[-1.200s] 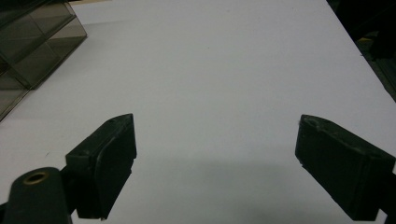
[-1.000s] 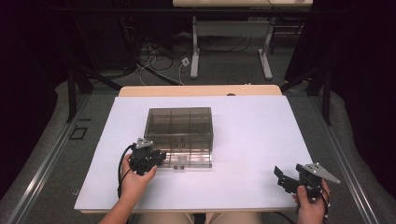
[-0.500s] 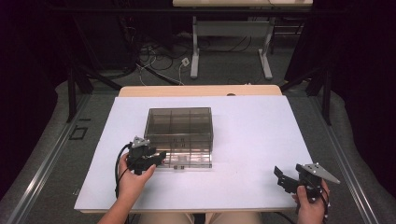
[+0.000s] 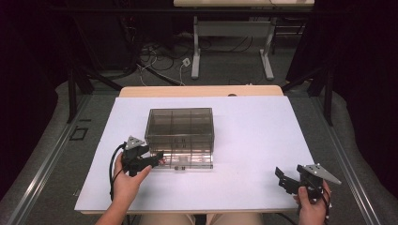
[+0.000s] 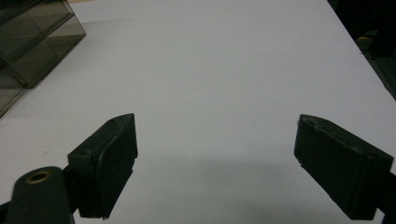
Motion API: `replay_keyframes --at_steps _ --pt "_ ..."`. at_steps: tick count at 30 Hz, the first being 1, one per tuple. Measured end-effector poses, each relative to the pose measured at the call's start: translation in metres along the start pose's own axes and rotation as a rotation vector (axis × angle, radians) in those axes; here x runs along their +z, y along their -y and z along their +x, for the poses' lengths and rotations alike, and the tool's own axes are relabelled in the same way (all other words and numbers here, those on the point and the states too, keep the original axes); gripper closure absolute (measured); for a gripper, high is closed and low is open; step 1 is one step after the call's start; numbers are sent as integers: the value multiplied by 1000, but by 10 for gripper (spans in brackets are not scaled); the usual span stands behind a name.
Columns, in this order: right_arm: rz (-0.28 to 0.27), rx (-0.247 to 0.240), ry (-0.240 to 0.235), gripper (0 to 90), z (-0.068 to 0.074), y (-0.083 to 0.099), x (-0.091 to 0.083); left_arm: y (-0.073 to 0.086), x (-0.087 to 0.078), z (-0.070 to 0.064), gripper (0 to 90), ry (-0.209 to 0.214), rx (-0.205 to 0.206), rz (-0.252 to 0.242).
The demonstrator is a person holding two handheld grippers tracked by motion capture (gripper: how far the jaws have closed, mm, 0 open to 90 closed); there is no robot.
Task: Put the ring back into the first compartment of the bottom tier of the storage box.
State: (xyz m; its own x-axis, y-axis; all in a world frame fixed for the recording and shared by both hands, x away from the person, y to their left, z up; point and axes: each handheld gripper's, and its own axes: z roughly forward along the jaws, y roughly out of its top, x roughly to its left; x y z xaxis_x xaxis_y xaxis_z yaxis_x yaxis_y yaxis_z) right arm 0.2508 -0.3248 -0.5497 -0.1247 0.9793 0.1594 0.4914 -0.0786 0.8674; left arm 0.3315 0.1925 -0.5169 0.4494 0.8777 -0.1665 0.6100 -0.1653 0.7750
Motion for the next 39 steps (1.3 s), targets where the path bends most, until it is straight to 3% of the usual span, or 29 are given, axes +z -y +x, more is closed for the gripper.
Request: replay_keyframes --at_steps 8,14,16,19,21,26,32,34,36,37,39 --pt "3 -4 -2 132 0 0 0 1 -9 4 277 -41 26 -24" --pt "4 -7 2 133 0 0 0 1 -14 8 277 -35 39 -37" --pt "5 -7 2 133 0 0 0 0 -17 10 276 -53 53 -42" --pt "4 -7 1 133 0 0 0 0 -22 12 276 -65 12 -47" --pt "4 -6 1 133 0 0 0 0 -23 13 276 -65 8 -48" --pt "7 2 -3 134 0 0 0 2 -29 17 248 -44 -42 -61" --pt "0 -3 0 134 0 0 -1 5 -33 22 164 -44 -60 -68" --pt "-35 1 14 134 0 1 2 7 -35 24 157 -39 -70 -77" --pt "-35 2 14 133 0 1 1 8 -38 25 152 -45 -71 -84" --pt "-1 -5 7 133 -1 0 -1 9 -40 28 129 -47 -74 -96" --pt "-19 -2 9 133 0 0 0 10 -44 30 114 -50 -76 -104"
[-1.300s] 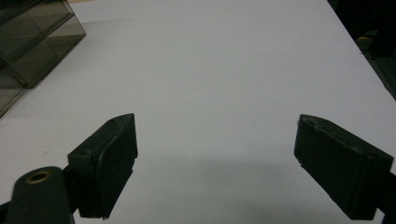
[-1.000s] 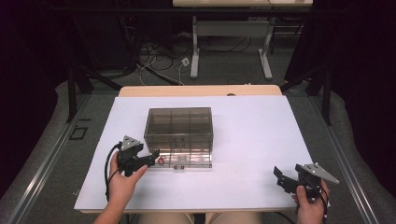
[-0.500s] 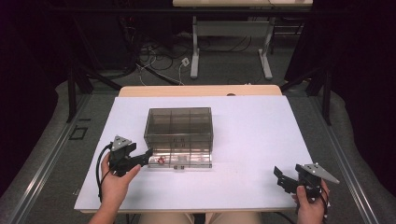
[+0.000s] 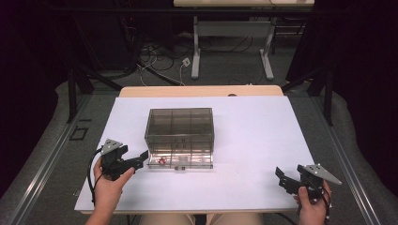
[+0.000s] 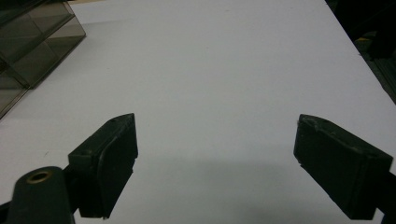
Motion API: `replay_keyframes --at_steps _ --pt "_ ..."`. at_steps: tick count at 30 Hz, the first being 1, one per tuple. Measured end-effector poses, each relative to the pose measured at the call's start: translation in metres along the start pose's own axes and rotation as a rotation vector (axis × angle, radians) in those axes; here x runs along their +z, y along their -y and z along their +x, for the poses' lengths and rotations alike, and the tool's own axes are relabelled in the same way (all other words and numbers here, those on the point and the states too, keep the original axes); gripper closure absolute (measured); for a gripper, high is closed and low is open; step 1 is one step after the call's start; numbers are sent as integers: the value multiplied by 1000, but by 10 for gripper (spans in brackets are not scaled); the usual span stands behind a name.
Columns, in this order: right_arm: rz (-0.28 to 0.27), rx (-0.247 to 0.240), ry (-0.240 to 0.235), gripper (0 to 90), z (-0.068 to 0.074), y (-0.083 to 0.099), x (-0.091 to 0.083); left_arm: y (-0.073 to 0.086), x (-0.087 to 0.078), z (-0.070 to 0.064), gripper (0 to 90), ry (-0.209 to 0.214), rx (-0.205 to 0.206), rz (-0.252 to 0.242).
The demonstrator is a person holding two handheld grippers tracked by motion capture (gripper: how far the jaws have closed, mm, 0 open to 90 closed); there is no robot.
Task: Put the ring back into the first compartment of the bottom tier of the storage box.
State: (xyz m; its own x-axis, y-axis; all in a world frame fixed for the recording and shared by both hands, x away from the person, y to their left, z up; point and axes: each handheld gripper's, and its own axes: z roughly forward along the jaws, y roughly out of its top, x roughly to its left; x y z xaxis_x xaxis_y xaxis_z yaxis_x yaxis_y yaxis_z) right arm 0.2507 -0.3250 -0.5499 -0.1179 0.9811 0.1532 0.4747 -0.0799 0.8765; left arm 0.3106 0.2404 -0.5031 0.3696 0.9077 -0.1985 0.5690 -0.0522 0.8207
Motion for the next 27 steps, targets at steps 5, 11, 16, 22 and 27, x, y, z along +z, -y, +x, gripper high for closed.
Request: replay_keyframes --at_steps 5,11,16,22,27 --pt "-13 3 8 133 1 0 1 1 -7 7 61 -1 -25 -14" --pt "-9 3 11 134 1 0 1 6 -14 17 16 -20 -28 -18" --pt "17 1 -7 133 1 -1 -1 16 -18 26 5 -45 -28 -37" --pt "12 3 -4 133 1 0 -1 22 -21 33 5 -56 -41 -72" --pt "18 0 -4 133 0 -1 -1 32 -24 40 5 -69 -47 -92"
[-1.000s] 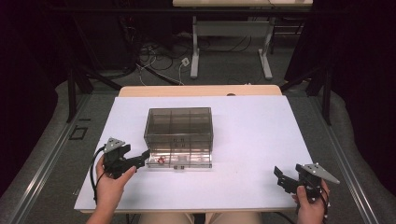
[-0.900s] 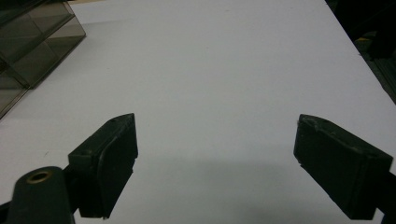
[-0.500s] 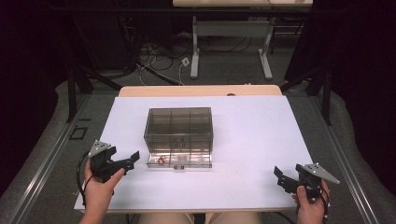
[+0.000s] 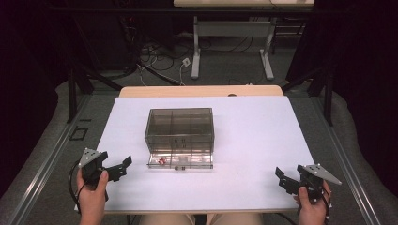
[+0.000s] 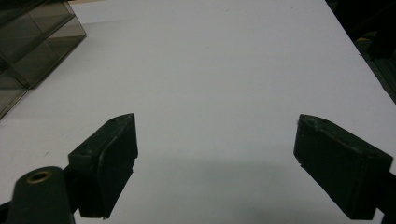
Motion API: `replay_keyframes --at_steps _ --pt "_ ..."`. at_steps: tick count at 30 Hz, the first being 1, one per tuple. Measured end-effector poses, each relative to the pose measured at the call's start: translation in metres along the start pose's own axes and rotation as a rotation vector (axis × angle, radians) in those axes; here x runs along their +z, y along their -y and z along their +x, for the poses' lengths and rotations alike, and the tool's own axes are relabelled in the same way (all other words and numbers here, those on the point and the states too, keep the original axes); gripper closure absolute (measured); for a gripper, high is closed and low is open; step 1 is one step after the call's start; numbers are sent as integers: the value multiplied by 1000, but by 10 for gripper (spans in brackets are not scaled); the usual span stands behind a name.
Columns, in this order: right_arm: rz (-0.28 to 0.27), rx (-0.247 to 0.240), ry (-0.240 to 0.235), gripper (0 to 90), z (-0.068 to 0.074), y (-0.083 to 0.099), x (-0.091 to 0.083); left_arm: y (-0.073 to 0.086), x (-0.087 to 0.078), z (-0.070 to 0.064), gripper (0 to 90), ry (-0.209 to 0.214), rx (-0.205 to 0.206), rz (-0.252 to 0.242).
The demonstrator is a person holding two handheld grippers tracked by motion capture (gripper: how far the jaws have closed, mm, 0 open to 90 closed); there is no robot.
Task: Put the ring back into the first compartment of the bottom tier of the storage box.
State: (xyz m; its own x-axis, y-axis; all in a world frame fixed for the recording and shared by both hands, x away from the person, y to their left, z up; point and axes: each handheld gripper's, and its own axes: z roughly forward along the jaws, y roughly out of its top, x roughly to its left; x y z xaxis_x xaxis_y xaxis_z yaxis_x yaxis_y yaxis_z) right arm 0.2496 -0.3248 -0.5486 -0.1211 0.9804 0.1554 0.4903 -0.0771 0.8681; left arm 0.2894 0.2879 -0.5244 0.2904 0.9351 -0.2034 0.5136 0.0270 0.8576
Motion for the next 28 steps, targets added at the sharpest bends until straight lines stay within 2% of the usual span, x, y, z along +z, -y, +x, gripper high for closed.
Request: replay_keyframes --at_steps 3,7,10,17,22,28 --pt "-3 0 -6 134 0 0 0 7 1 3 6 -2 -17 3" --pt "-1 2 -5 133 0 0 0 13 1 5 6 -6 -14 5" --pt "-3 1 0 134 0 0 0 17 2 6 5 -19 15 -8" --pt "4 -3 -8 134 1 0 1 25 6 6 5 -6 51 -18" --pt "3 -7 -8 133 1 0 1 29 7 7 7 8 44 -27" --pt "8 -15 -7 133 2 1 2 31 8 7 8 5 44 -19"
